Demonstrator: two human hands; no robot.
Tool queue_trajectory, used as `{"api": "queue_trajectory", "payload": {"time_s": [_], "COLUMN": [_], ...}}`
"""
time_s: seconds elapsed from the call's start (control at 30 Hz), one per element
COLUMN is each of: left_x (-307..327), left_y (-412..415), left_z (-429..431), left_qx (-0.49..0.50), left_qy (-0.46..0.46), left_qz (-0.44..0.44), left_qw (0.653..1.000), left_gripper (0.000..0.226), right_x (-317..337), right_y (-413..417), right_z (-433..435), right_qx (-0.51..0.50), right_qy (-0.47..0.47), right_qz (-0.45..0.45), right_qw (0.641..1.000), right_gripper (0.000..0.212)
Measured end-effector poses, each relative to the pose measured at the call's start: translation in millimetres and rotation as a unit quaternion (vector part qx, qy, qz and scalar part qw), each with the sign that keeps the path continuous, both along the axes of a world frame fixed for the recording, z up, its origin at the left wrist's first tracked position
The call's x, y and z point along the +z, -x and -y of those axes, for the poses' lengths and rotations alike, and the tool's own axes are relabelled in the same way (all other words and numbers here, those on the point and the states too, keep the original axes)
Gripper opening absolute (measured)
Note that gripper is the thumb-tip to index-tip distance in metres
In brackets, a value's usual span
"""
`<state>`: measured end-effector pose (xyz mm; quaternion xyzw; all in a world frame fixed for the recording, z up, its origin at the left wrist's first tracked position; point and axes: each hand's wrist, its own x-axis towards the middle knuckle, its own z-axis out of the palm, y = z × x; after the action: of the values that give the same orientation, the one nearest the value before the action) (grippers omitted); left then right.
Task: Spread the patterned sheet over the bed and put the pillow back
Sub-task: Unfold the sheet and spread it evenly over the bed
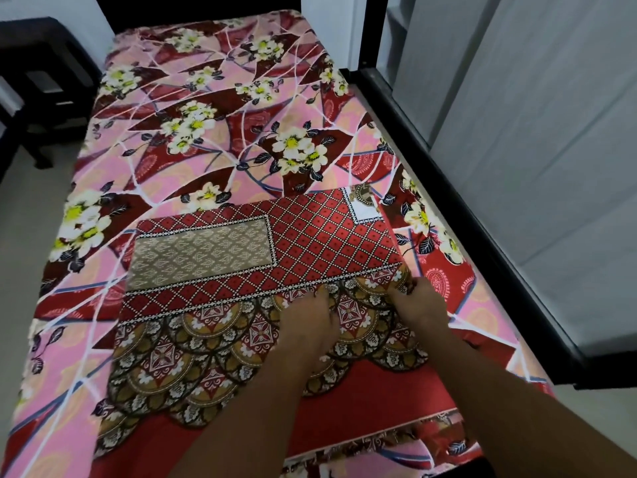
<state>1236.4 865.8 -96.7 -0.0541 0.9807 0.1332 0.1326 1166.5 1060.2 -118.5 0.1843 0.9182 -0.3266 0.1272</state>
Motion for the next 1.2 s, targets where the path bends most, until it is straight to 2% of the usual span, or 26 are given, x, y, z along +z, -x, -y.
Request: {"api": "queue_trajectory", "payload": {"time_s": [0.13,0.27,0.37,0.43,0.5,0.57,0.63,0.73,0.9,1.03,1.2], "left_x": [-8,-17,-18,-16,-13,-10,-8,-12,-17,-12,-10], "left_y": [28,59,85,102,120,137,153,168,175,175,174], "left_z": [-10,-18,-28,-34,-40,-46,-53,-64,-76,-86,-87], "left_qx": [0.001,0.053,0.116,0.158,0.196,0.215,0.229,0.248,0.208,0.198,0.218], "left_qy": [-0.077,-0.137,-0.194,-0.226,-0.249,-0.266,-0.259,-0.201,-0.068,-0.041,-0.079], "left_qz": [-0.021,-0.032,-0.049,-0.064,-0.067,-0.058,-0.034,-0.003,0.004,0.002,0.002], "left_qw": [0.997,0.989,0.973,0.959,0.946,0.938,0.938,0.948,0.976,0.979,0.973], "left_gripper": [0.038,0.038,0.036,0.042,0.053,0.062,0.070,0.083,0.072,0.052,0.036], "right_x": [-4,1,3,2,-1,-2,-6,-13,-26,-31,-26], "right_y": [33,58,51,39,34,35,37,36,35,31,27], "right_z": [-2,2,8,11,12,12,11,7,-4,-12,-15], "right_qx": [-0.030,0.007,0.110,0.176,0.243,0.294,0.326,0.347,0.386,0.382,0.244], "right_qy": [0.088,0.108,0.024,-0.022,-0.053,-0.079,-0.106,-0.126,-0.075,-0.002,0.093], "right_qz": [0.018,0.024,-0.098,-0.198,-0.248,-0.261,-0.278,-0.305,-0.323,-0.279,-0.196], "right_qw": [0.995,0.994,0.989,0.964,0.936,0.916,0.898,0.878,0.861,0.881,0.945], "right_gripper": [0.044,0.035,0.043,0.041,0.038,0.034,0.031,0.038,0.033,0.031,0.053]}}
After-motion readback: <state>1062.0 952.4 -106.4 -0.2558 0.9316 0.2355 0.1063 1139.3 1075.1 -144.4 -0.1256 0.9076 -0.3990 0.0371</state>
